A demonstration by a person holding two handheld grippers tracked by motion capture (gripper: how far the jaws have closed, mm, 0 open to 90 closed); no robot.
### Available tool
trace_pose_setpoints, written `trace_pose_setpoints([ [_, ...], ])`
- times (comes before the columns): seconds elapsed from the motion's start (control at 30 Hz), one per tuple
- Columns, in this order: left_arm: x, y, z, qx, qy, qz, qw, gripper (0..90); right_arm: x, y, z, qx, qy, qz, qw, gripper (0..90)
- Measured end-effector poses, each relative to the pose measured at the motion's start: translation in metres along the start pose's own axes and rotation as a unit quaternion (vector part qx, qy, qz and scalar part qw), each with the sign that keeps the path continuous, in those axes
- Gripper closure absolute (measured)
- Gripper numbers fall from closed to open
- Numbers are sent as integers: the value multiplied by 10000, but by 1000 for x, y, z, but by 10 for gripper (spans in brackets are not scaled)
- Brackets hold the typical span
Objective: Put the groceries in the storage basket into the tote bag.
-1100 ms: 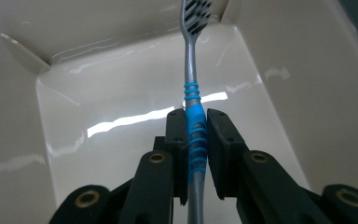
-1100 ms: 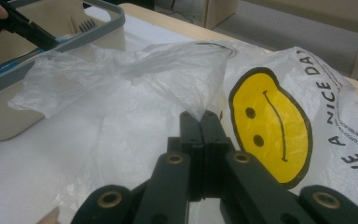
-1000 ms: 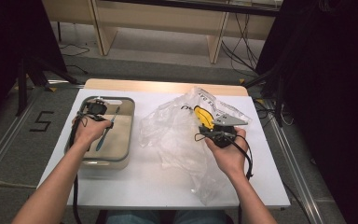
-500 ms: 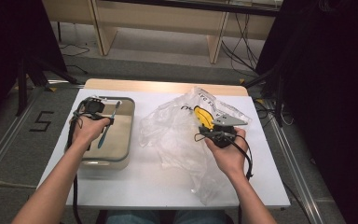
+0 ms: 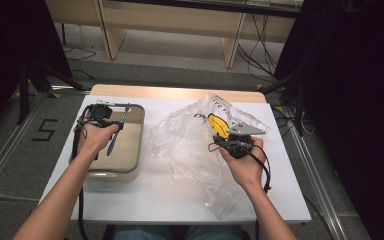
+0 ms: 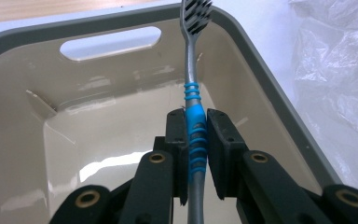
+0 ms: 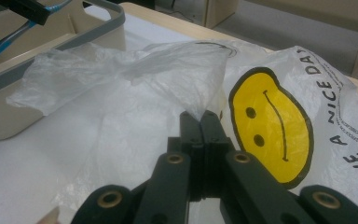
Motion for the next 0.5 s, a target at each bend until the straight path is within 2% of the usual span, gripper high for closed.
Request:
trace_pose_setpoints([
  [0.5,-2,12,-8,107,-84,-158,9998,787,0,0,0,4,5,0,10000,900],
])
Point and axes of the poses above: each handheld gripper's, and its own axes: y roughly backward along the jaws, x roughly out of its underside, z roughly to its left, the point moved 4 cm from there along -y, roughly forward along the jaws, and after that the axes turned 8 degrees about y, right-handed, at the moved point
